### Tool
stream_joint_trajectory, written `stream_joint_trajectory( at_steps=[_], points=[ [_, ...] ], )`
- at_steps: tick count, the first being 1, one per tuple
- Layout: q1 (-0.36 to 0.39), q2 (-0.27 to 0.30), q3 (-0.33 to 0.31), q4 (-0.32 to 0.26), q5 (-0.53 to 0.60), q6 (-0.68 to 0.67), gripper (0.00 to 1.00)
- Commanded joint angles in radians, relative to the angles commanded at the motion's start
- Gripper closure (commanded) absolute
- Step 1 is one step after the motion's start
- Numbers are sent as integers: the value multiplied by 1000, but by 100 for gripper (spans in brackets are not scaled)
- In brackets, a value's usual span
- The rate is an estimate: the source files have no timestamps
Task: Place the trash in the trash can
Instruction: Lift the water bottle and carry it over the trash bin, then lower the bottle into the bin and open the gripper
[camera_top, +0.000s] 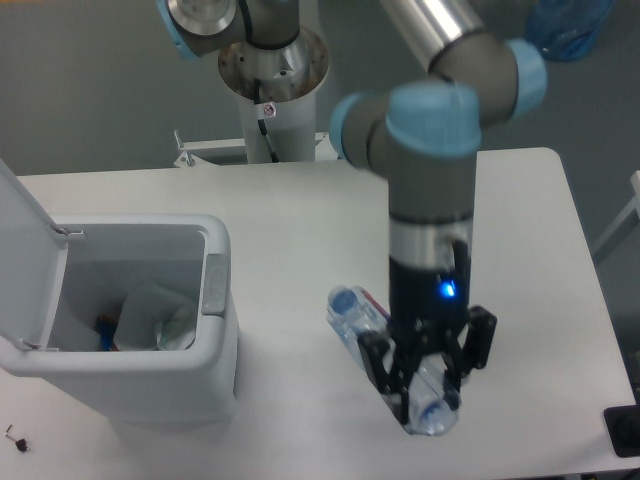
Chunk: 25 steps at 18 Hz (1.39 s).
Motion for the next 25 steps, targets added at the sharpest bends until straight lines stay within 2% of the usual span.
stream_joint_trajectory(
  at_steps=[5,10,15,18,25],
  points=[
    [-78,86,-20,3,-2,5,41],
    [-139,132,-34,3,0,6,41],
    [-209,140,-57,3,-2,5,41],
    [-242,135,-95,3,1,17,41],
    [-273,97,-89,3,1,26,41]
  ],
)
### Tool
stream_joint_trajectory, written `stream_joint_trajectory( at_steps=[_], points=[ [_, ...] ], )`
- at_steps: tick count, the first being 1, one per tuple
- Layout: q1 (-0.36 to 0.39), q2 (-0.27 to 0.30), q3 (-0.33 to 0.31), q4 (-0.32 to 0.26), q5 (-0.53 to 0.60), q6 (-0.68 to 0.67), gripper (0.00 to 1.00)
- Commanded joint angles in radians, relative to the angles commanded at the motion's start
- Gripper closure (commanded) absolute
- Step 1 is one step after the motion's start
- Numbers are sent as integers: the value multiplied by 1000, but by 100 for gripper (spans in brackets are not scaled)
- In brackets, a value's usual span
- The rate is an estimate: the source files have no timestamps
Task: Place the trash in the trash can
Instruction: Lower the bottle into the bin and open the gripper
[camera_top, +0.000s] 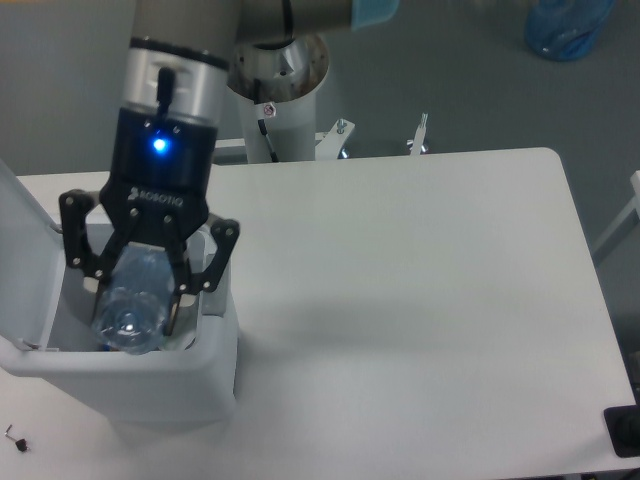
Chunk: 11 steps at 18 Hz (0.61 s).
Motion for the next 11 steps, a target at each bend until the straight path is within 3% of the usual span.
stream_joint_trajectory(
  at_steps=[7,8,11],
  points=[
    [-11,-18,-15,-2,2,0,39],
    [-15,-21,-18,-2,3,0,35],
    [-15,-20,-26,-2,5,81,1]
  ],
)
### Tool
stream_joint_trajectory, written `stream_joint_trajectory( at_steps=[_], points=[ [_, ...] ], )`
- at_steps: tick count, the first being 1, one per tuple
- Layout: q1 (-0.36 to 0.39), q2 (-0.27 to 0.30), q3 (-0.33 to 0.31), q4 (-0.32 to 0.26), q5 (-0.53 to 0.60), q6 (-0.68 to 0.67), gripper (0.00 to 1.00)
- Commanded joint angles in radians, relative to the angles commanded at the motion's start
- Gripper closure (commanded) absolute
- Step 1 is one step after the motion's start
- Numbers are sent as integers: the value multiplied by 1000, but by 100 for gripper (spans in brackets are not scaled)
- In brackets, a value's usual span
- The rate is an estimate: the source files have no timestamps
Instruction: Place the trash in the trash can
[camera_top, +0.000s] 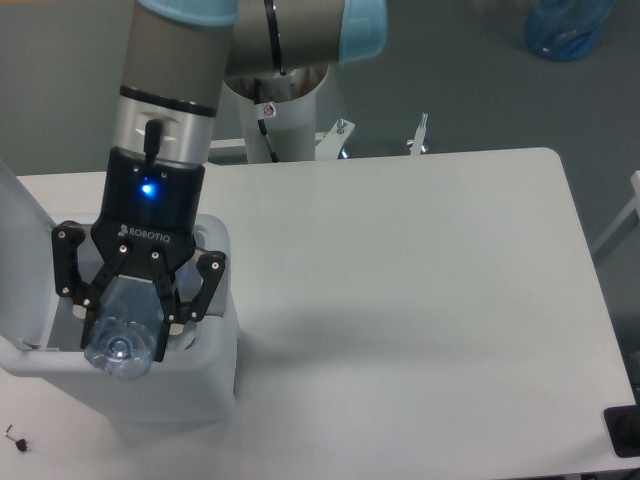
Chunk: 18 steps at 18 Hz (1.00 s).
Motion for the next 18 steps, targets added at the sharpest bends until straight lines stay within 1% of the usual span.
stream_joint_trajectory(
  at_steps=[1,3,5,9,11,12,14,16,18],
  points=[
    [0,2,0,0,2,29,0],
    [0,3,5,0,5,42,0],
    [17,5,0,0,6,65,0],
    [133,11,-17,-2,5,85,0],
    [184,9,-34,-2,11,147,0],
    [204,9,-47,-3,40,199,0],
    [227,11,-83,-5,142,320,0],
    [235,28,-127,-8,298,428,0],
    [233,61,-162,-14,447,522,0]
  ],
)
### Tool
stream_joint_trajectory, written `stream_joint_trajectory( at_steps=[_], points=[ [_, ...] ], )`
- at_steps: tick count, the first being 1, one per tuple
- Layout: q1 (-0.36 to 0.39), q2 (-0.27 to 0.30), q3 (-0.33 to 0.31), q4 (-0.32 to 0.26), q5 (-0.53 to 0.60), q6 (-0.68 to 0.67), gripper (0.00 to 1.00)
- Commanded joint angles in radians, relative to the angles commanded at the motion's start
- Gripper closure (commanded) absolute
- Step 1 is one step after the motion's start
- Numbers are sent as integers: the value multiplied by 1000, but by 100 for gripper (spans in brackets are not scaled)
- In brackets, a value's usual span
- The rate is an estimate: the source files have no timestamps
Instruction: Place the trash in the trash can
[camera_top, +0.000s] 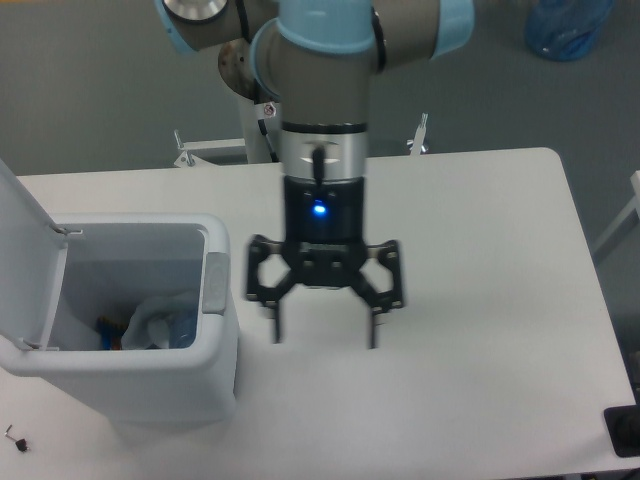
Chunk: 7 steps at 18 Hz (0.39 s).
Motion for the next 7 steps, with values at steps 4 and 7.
stream_joint_trajectory(
  at_steps=[4,7],
  points=[
    [5,35,-54,-5,94,221,0],
    [37,60,-54,-57,85,229,0]
  ],
)
